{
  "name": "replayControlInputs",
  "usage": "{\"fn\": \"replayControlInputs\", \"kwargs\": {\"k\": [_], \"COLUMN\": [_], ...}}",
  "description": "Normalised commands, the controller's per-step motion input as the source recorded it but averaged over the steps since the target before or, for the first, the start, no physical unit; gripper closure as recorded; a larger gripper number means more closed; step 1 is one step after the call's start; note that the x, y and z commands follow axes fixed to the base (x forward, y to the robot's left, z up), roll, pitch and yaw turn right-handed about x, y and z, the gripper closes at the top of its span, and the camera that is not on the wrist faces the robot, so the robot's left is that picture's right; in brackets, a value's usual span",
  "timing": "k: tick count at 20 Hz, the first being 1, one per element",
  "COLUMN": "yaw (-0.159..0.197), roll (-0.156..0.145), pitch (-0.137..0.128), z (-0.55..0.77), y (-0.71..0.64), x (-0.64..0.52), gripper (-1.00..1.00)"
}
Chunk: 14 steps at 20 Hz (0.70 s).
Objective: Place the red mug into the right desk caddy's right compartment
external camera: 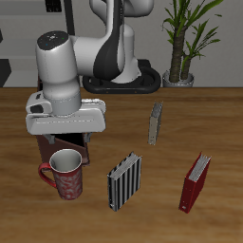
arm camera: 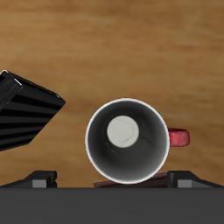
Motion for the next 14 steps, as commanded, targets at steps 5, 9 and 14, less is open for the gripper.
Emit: {"fn": "replayControlInputs", "kwargs": {"k": [5, 9, 14], "yaw": [0.008, 0.009, 0.008], "roll": [0.034, 0.014, 0.027], "pitch": [0.026, 0.016, 0.044], "z": [-0.18, -0.15, -0.32], "y": [0.17, 0.13, 0.18], "x": [0.03, 0.09, 0.09], "gripper": [-1.0, -1.0, -1.0]}}
